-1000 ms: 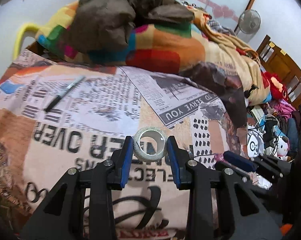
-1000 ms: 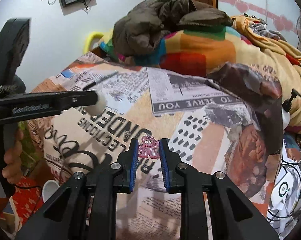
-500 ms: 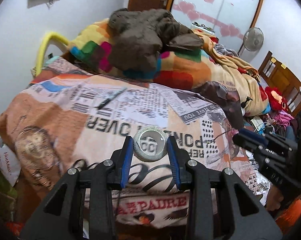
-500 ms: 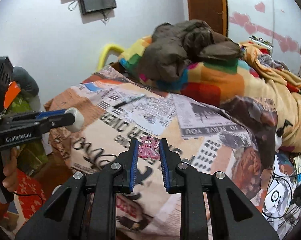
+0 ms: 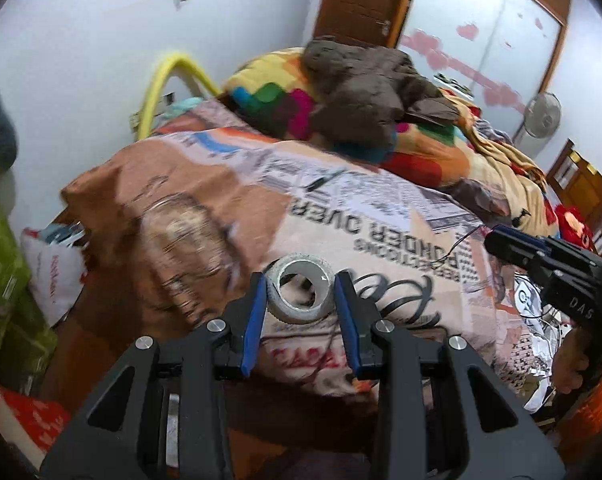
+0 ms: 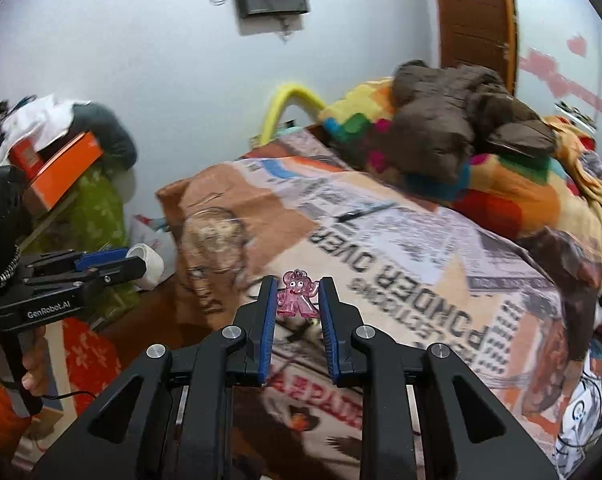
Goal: Collect trash
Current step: 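Carry the tape roll and keychain with both tools over the white bin, then open both tools to drop the tape roll and keychain into the bin, then close the right tool on the black Sharpie marker on the bed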
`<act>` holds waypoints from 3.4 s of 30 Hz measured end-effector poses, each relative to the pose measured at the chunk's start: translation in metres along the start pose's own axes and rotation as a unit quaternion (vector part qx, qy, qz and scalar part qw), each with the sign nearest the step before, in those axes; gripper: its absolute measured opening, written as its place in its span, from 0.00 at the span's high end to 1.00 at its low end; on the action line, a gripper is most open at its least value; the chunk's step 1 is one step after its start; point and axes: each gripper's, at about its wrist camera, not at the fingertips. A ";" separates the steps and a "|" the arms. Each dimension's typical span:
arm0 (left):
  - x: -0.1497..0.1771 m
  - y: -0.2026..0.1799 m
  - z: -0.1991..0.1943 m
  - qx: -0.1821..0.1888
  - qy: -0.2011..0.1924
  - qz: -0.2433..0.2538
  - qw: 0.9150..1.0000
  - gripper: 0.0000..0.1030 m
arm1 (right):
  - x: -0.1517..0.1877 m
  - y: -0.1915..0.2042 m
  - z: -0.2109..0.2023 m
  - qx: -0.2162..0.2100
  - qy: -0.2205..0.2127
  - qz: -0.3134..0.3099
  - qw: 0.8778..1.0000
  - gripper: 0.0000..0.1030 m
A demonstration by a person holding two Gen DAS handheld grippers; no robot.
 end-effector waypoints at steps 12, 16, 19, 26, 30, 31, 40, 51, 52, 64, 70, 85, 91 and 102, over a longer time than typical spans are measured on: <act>0.073 0.115 -0.029 -0.067 0.019 -0.072 0.995 0.67 | 0.007 0.108 0.058 -0.085 0.049 -0.063 0.993 0.81; 0.099 0.145 -0.032 -0.082 0.033 -0.098 0.991 0.67 | 0.018 0.143 0.083 -0.118 0.076 -0.079 0.987 0.81; 0.120 0.163 -0.029 -0.086 0.048 -0.120 0.988 0.67 | 0.026 0.165 0.099 -0.137 0.096 -0.088 0.982 0.81; 0.175 0.200 -0.010 -0.094 0.089 -0.168 0.977 0.67 | 0.049 0.205 0.151 -0.175 0.167 -0.101 0.965 0.81; 0.208 0.218 0.009 -0.088 0.119 -0.207 0.967 0.67 | 0.062 0.219 0.175 -0.178 0.202 -0.109 0.957 0.81; 0.213 0.220 0.014 -0.086 0.125 -0.213 0.965 0.67 | 0.066 0.222 0.181 -0.179 0.210 -0.112 0.955 0.81; 0.262 0.239 0.062 -0.089 0.186 -0.250 0.946 0.67 | 0.100 0.243 0.234 -0.177 0.288 -0.109 0.935 0.81; 0.289 0.248 0.107 -0.076 0.234 -0.280 0.928 0.67 | 0.111 0.244 0.269 -0.184 0.328 -0.090 0.922 0.75; 0.289 0.248 0.109 -0.076 0.235 -0.281 0.928 0.67 | 0.110 0.244 0.269 -0.187 0.329 -0.089 0.922 0.68; 0.278 0.240 0.121 -0.095 0.238 -0.257 0.932 0.67 | 0.087 0.214 0.253 -0.151 0.282 -0.103 0.942 0.63; 0.276 0.244 0.130 -0.101 0.246 -0.262 0.928 0.65 | 0.037 0.149 0.221 -0.053 0.197 -0.105 0.973 0.63; 0.212 0.224 0.139 -0.165 0.226 -0.198 0.939 0.58 | -0.068 -0.055 0.211 0.120 0.096 0.093 0.984 0.63; 0.151 0.201 0.108 -0.173 0.125 -0.147 0.966 0.58 | -0.085 -0.107 0.239 0.159 0.083 0.126 0.976 0.63; 0.076 0.156 0.087 -0.171 -0.005 -0.099 0.980 0.58 | -0.089 -0.152 0.278 0.181 0.091 0.187 0.961 0.63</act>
Point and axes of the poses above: each gripper's, at about its wrist camera, not at the fingertips, and z roughly the way its jaws point, y to its left, x to its underside, and after that the axes turned 8 degrees about -x, right-handed
